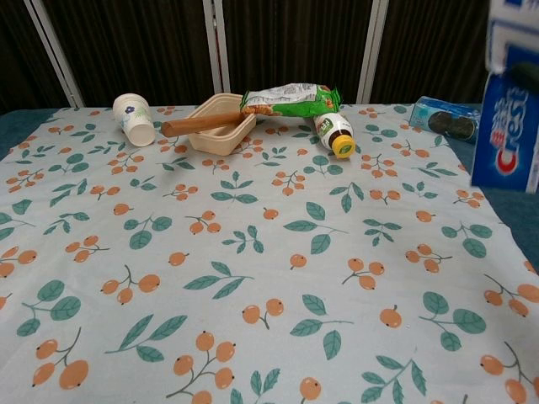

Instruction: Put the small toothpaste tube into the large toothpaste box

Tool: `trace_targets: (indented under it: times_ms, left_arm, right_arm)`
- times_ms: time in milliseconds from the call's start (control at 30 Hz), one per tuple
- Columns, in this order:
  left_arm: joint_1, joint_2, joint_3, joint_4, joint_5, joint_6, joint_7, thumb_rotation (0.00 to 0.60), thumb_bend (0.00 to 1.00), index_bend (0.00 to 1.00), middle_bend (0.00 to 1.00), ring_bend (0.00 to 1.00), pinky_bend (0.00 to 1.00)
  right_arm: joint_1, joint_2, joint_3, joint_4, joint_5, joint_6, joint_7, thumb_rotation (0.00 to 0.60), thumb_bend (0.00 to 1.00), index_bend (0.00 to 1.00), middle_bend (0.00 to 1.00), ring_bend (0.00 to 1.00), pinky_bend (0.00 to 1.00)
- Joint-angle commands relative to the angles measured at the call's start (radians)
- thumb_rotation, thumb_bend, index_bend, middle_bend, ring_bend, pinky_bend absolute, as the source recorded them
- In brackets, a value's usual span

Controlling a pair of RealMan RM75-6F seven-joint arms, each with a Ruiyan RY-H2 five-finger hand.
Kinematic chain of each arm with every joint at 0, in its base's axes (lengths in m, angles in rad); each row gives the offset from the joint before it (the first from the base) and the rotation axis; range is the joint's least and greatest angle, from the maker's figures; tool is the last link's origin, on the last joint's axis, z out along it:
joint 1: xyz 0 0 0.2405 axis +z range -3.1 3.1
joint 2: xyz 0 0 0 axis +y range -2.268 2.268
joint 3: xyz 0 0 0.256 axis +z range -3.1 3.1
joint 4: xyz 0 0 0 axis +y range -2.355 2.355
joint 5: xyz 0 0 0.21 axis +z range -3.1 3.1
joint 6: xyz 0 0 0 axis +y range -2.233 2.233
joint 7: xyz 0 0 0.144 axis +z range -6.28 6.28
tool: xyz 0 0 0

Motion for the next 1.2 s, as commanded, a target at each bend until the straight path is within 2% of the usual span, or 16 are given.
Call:
trace_targets:
  times_ms: [33, 167, 400, 767, 900, 1033, 1200]
  left_arm:
    - [0.001, 0.001, -0.003, -0.002, -0.002, -0.001, -0.005, 0.600, 0.01, 0.21, 0.19, 0.21, 0.38]
    - [0.002, 0.002, -0.007, -0.004, -0.003, -0.002, -0.013, 0.600, 0.01, 0.21, 0.19, 0.21, 0.38]
    - [0.004, 0.005, -0.011, -0.009, -0.007, -0.009, -0.025, 0.600, 0.01, 0.21, 0.19, 0.21, 0.38]
    - [0.006, 0.010, -0.018, -0.015, -0.014, -0.023, -0.040, 0.600, 0.01, 0.21, 0.19, 0.21, 0.38]
    - [0.006, 0.010, -0.018, -0.021, -0.012, -0.026, -0.037, 0.600, 0.01, 0.21, 0.19, 0.21, 0.38]
    - [0.009, 0.009, -0.018, -0.023, -0.007, -0.026, -0.034, 0.600, 0.01, 0.21, 0.19, 0.21, 0.38]
    - [0.011, 0.008, -0.022, -0.025, -0.010, -0.029, -0.039, 0.600, 0.01, 0.21, 0.19, 0.21, 0.36]
  right_arm:
    - [0.016, -0.031, -0.083, 0.064, -0.036, -0.068, -0.104, 0.600, 0.55, 0.49, 0.57, 0.57, 0.50]
    - [0.023, -0.086, -0.129, 0.113, -0.038, -0.106, -0.199, 0.600, 0.55, 0.49, 0.57, 0.57, 0.51]
    - [0.030, -0.168, -0.168, 0.210, 0.002, -0.165, -0.337, 0.600, 0.55, 0.49, 0.57, 0.57, 0.51]
    - [0.026, -0.253, -0.185, 0.335, 0.027, -0.182, -0.419, 0.600, 0.55, 0.49, 0.57, 0.57, 0.51]
    - [0.028, -0.277, -0.176, 0.362, 0.048, -0.193, -0.453, 0.600, 0.55, 0.48, 0.57, 0.55, 0.51]
    - [0.040, -0.310, -0.155, 0.384, 0.071, -0.204, -0.510, 0.600, 0.55, 0.37, 0.55, 0.47, 0.50]
    - [0.055, -0.341, -0.122, 0.354, 0.128, -0.219, -0.625, 0.600, 0.55, 0.13, 0.35, 0.27, 0.39]
